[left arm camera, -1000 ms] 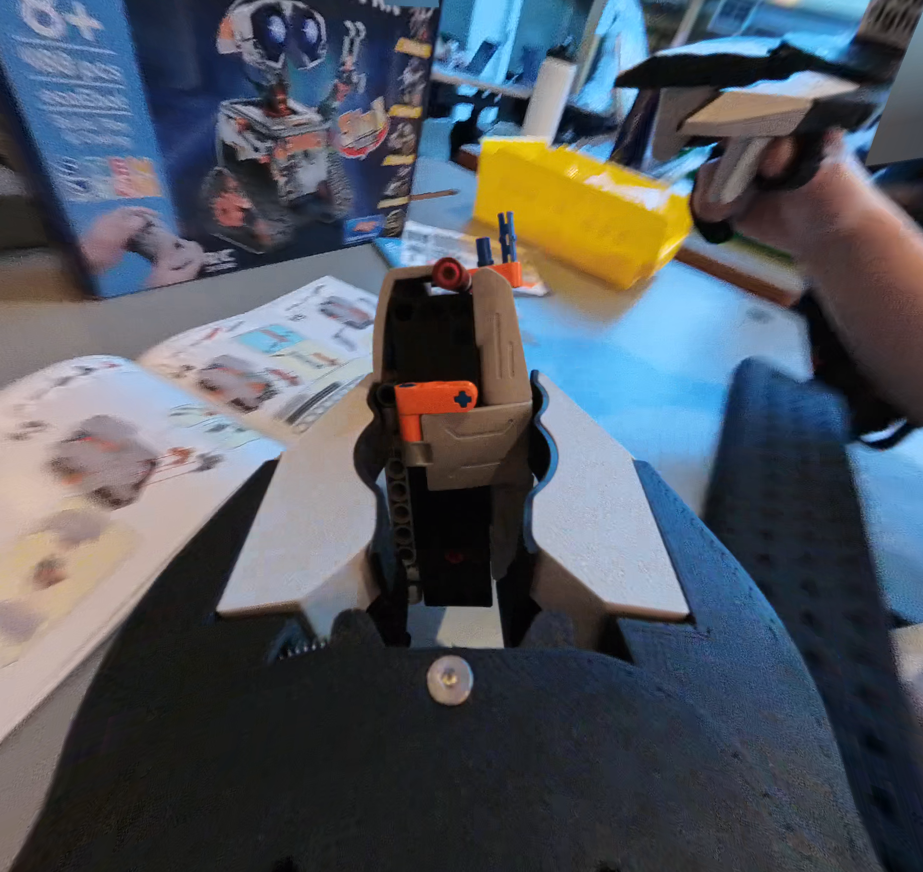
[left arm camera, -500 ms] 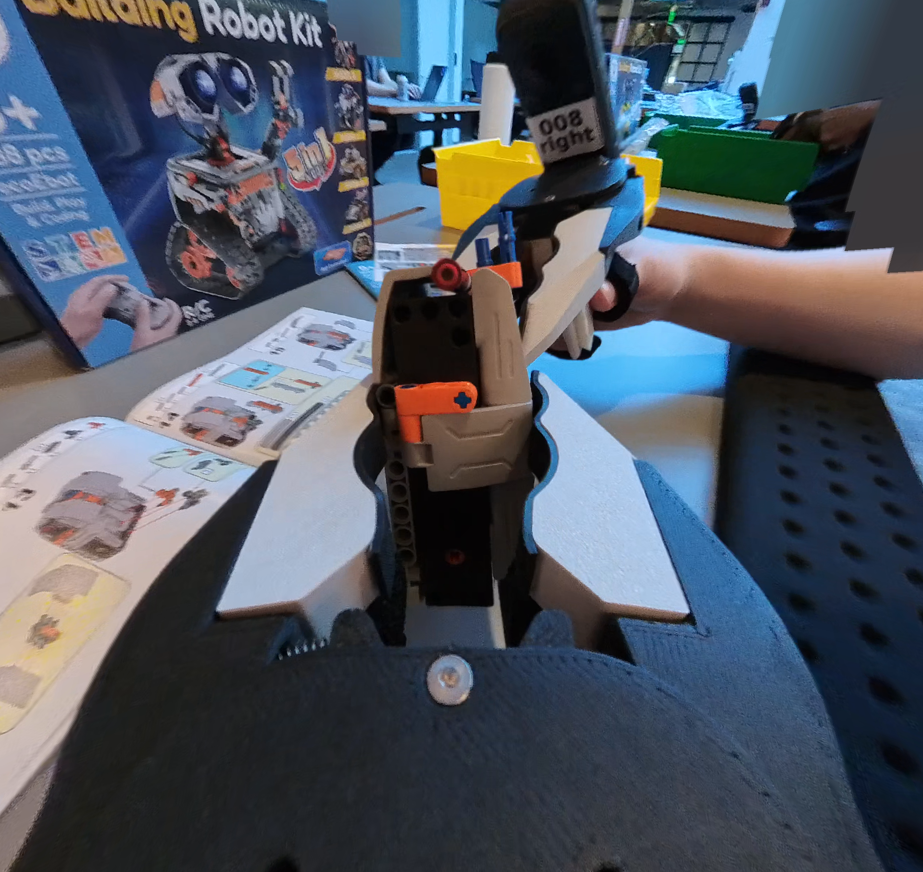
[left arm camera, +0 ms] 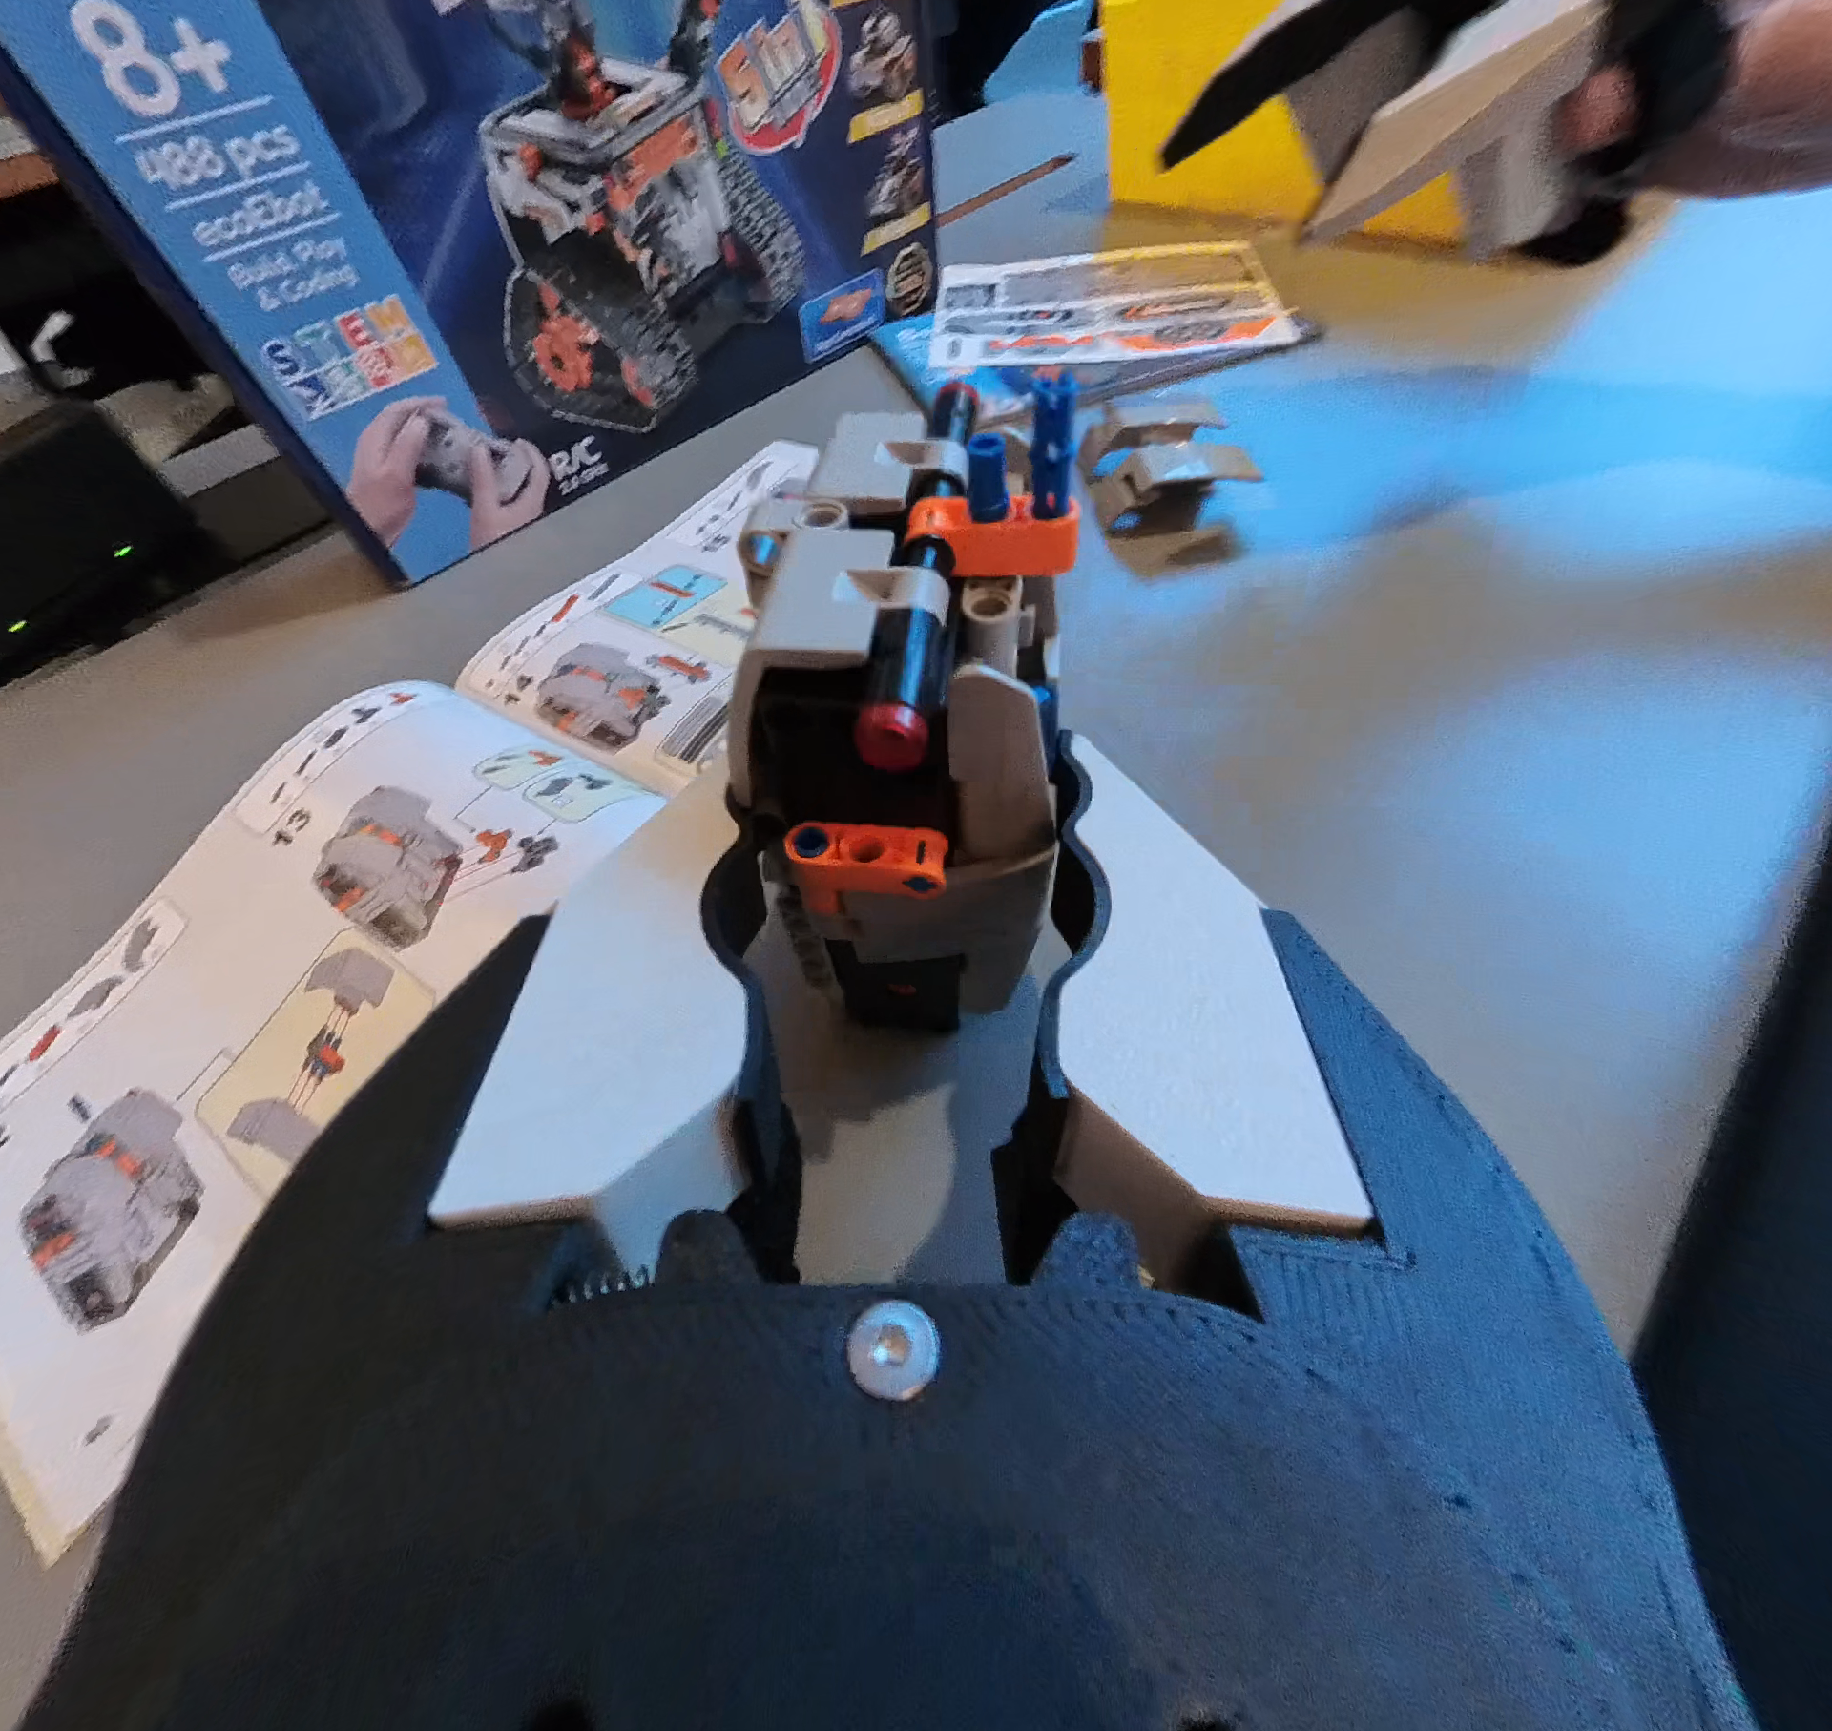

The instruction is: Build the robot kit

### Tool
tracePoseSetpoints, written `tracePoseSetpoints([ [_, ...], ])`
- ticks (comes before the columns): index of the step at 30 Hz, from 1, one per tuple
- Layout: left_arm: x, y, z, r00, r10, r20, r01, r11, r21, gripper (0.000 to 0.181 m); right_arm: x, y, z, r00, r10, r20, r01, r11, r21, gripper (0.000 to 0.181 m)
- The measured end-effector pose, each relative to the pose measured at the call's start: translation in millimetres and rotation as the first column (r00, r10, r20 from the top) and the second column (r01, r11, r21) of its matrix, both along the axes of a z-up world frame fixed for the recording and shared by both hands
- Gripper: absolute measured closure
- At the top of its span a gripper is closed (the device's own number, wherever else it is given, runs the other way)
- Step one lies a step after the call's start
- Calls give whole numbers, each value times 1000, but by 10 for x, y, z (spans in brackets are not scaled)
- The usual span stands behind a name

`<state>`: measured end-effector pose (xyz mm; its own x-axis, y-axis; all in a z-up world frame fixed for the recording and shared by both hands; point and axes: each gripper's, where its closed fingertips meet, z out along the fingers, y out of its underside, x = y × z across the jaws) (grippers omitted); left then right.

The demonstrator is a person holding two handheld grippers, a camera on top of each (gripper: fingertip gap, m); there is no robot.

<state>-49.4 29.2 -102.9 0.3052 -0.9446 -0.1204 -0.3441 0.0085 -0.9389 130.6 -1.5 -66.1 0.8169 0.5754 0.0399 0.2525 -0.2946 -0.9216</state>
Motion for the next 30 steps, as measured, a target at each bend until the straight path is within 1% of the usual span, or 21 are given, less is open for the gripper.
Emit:
tracePoseSetpoints([
  [1,-2,24,-17,1000,23,-16,-23,1000,16,125,81,-56,-45,998,-22,-56,20,999,-36,107],
  [2,-5,39,-26,999,38,-25,-37,999,26,124,155,-91,-123,996,-55,-76,49,996,-78,106],
  [5,-19,55,-59,998,50,-44,-50,999,6,120,212,-68,-283,990,-124,-66,114,985,-132,103],
  [7,-52,81,-47,995,92,-38,-93,996,-20,106,181,21,-364,987,-158,-37,150,975,-164,94],
  [8,-86,93,-5,992,122,-22,-122,992,-26,104,159,61,-426,985,-169,-18,163,969,-186,89],
  [9,-121,76,58,990,138,9,-137,990,-36,107,133,91,-496,984,-179,-1,175,960,-217,85],
  [10,-160,42,144,987,149,57,-146,988,-50,107,134,125,-569,979,-199,32,201,949,-241,75],
  [11,-215,9,231,980,165,108,-159,985,-67,107,137,143,-651,975,-207,78,220,940,-262,71],
  [13,-378,-63,354,961,213,179,-199,976,-94,108,137,137,-816,965,-197,176,244,920,-308,72],
  [14,-468,-112,386,952,234,197,-218,971,-99,111,103,119,-878,963,-179,201,238,914,-329,77],
  [15,-558,-152,418,941,261,214,-247,965,-93,113,80,99,-926,961,-162,226,234,910,-341,92],
  [16,-642,-204,503,925,284,252,-274,959,-75,112,32,76,-938,964,-138,229,212,914,-344,95],
  [18,-755,-410,729,906,276,320,-277,960,-43,125,-43,17,-908,968,-129,214,199,916,-349,102],
  [19,-797,-493,864,896,270,354,-287,958,-4,128,-67,-18,-873,964,-121,237,195,928,-319,105],
  [21,-812,-616,1047,885,265,383,-299,954,32,130,-140,-66,-695,940,-100,325,161,973,-167,109],
  [23,-679,-763,1061,902,232,365,-224,972,-66,126,-270,-120,-395,902,-123,413,115,992,45,109],
  [25,-488,-949,984,912,174,372,-102,974,-205,127,-537,-243,-71,888,-132,441,19,968,252,109],
  [26,-399,-1032,924,911,149,384,-44,962,-269,128,-712,-338,-1,883,-94,459,-54,953,298,109],
  [27,-321,-1097,866,905,134,403,8,943,-332,128,-832,-410,53,874,-90,477,-91,935,342,109],
  [28,-255,-1149,813,895,126,428,60,916,-396,130,-953,-483,104,867,-81,493,-133,914,384,109],
  [30,-157,-1217,732,863,140,485,168,825,-539,132,-1209,-652,253,855,-63,514,-230,844,485,109],
])
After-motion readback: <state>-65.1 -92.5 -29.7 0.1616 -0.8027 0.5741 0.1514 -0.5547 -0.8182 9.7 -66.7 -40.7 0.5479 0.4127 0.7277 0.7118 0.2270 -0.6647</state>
